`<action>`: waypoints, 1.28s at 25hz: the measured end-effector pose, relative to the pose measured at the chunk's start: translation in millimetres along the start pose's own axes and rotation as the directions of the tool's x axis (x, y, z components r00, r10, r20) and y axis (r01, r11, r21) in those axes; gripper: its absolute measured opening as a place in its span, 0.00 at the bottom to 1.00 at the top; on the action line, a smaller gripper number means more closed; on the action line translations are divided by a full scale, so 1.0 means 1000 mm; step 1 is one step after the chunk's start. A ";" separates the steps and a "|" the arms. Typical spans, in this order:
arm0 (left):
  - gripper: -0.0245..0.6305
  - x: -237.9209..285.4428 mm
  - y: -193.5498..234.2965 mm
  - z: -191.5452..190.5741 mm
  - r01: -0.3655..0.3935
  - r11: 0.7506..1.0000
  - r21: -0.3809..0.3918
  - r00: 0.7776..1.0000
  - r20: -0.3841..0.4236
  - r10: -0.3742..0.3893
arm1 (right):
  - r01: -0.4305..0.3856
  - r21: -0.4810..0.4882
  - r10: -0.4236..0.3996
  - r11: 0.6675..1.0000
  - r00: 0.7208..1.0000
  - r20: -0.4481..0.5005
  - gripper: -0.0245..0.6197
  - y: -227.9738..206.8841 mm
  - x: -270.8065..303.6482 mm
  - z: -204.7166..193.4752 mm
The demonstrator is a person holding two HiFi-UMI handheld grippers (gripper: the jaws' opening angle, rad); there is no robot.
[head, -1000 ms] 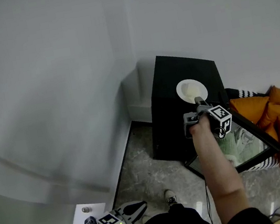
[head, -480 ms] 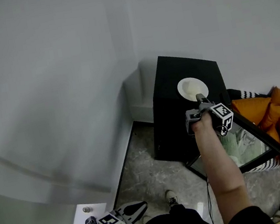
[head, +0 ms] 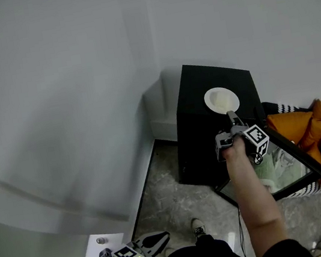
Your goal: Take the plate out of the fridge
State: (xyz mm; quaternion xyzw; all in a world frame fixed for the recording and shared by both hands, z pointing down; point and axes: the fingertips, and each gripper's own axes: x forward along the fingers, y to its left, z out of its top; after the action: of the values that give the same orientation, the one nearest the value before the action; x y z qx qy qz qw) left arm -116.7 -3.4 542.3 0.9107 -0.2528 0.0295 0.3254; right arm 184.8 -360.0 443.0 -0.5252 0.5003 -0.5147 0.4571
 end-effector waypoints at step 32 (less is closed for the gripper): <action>0.04 -0.039 -0.052 -0.027 0.266 0.960 0.088 0.947 -0.209 -0.244 | -0.570 -0.616 -0.060 0.544 0.706 -0.706 0.05 -0.078 -0.376 -0.236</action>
State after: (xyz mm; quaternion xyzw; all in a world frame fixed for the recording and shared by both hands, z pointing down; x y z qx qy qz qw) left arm -122.7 64.5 524.6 0.9456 -0.0974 0.0911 0.2968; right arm -35.3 29.1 502.1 -0.3702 0.8781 -0.3007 0.0384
